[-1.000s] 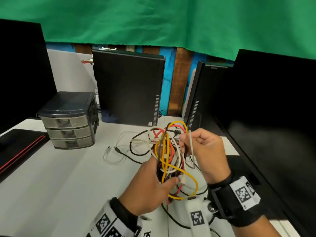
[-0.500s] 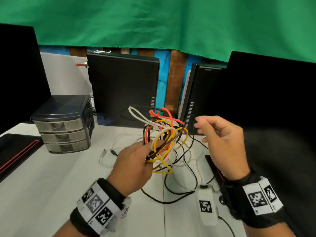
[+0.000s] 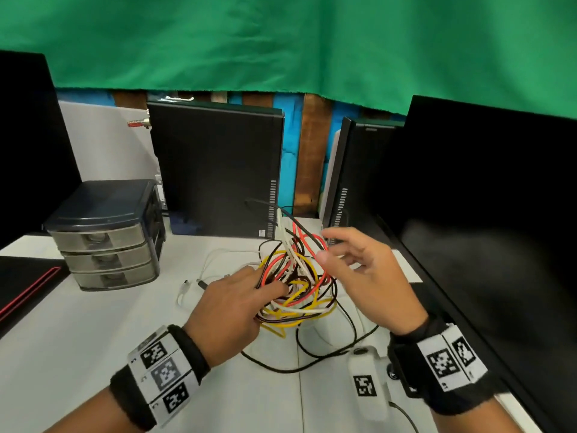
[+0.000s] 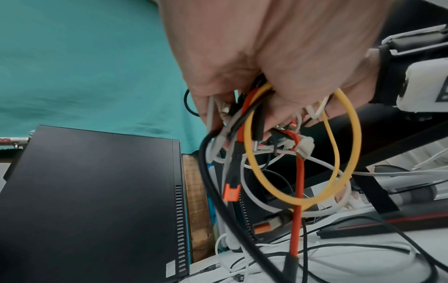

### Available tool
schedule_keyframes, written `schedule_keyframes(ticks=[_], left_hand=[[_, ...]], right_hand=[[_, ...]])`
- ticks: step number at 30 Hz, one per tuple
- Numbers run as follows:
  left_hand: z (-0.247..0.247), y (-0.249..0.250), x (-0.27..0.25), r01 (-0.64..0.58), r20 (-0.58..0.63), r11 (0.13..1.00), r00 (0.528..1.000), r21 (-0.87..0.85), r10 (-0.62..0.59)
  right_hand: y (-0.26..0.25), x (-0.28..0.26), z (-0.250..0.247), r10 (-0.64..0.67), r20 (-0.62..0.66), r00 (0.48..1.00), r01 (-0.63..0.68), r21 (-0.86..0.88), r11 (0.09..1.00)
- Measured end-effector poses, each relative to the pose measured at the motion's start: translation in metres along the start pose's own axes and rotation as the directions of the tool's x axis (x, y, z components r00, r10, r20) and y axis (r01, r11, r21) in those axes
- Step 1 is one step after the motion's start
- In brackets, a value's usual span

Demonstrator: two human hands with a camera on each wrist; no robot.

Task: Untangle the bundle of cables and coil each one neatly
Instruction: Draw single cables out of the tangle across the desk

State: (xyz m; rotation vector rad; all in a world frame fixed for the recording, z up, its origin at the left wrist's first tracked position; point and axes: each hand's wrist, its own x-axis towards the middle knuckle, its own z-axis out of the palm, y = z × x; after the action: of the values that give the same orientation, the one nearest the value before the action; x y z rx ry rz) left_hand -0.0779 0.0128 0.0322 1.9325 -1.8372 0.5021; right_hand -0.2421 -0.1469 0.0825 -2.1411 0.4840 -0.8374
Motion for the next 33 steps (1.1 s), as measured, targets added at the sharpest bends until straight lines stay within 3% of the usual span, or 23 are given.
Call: schedule_keyframes(ticks=[2,7,13,16,19,21,24,27,30,33], left_hand=[[0.002,-0.002,-0.003,-0.003,0.003,0.999,1.0,-0.034,0.003],[0.0,-0.009,-0.013,-0.003,0.078,0.997,0.997,-0.074,0.009],[0.008,-0.032,-0.017,0.126,0.146,0.992,0.982,-0.034,-0.119],[0.011,-0.039,-0.015,0.232,0.173,0.968,0.962,-0.1,-0.213],[0.015,-0.043,-0.012,0.308,0.126,0.861,0.951,-0.405,-0.281],[0.017,-0.047,-0.012,0.294,0.079,0.762,0.949,-0.577,-0.306],[0.019,-0.049,-0.013,0.305,0.077,0.717,0.94,-0.627,-0.332],[0.019,-0.052,-0.013,0.301,0.077,0.739,0.944,-0.603,-0.322],[0.016,-0.054,-0.013,0.291,0.072,0.775,0.95,-0.561,-0.304],[0.011,-0.047,-0.013,0.249,0.017,0.779,0.956,-0.576,-0.293]], right_hand=[[0.003,0.0,0.005,-0.03,0.06,0.998,0.041,-0.176,0.984],[0.014,0.011,0.007,0.024,-0.012,1.0,-0.026,-0.162,0.986],[0.004,0.047,-0.022,0.049,-0.073,0.996,-0.068,-0.3,0.951],[-0.001,0.075,-0.045,-0.052,-0.271,0.961,-0.059,-0.388,0.92],[0.004,0.102,-0.062,-0.02,-0.462,0.887,-0.118,-0.267,0.957],[0.009,0.108,-0.054,0.18,-0.405,0.896,-0.241,-0.103,0.965],[0.01,0.094,-0.027,0.431,-0.117,0.895,-0.419,0.114,0.901],[0.01,0.076,0.0,0.429,0.042,0.902,-0.428,0.203,0.881],[0.006,0.067,0.021,0.347,0.053,0.937,-0.35,0.18,0.919],[0.003,0.066,0.033,0.35,0.015,0.937,-0.348,0.155,0.925]])
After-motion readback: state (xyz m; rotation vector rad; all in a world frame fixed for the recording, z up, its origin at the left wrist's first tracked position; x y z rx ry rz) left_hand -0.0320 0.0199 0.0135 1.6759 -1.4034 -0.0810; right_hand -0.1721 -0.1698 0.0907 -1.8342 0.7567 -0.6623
